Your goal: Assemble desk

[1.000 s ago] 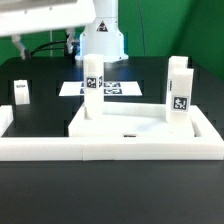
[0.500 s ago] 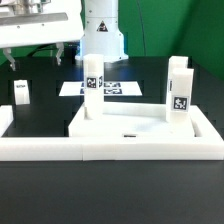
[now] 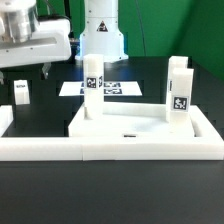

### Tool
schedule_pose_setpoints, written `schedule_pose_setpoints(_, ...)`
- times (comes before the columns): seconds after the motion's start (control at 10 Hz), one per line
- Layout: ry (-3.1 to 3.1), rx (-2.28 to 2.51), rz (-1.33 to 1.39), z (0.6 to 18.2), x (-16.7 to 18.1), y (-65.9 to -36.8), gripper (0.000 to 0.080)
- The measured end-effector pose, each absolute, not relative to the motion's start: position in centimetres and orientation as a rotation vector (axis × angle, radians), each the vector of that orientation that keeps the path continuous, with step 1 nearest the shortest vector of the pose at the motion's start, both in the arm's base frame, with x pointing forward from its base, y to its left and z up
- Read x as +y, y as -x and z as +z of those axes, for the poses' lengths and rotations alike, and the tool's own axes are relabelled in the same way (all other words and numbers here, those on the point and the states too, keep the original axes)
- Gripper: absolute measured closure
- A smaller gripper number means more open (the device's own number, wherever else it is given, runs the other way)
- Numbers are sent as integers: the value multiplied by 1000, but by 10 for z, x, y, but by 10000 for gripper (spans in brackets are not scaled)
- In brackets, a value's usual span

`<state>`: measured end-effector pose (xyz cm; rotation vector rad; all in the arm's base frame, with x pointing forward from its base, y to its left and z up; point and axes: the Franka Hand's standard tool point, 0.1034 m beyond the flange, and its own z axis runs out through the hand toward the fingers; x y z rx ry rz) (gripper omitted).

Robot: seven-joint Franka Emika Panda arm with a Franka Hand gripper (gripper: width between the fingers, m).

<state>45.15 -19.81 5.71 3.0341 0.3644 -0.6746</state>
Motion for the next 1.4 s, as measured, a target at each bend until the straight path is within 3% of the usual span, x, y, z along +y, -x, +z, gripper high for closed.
schedule_pose_setpoints(0.6, -2799, 325, -1321, 55, -205, -432, 151)
schedule_pose_setpoints(1.0, -2806, 327, -1298, 53, -207, -435, 151)
schedule_pose_setpoints(1.4, -2768, 300, -1356, 15, -226, -403, 151)
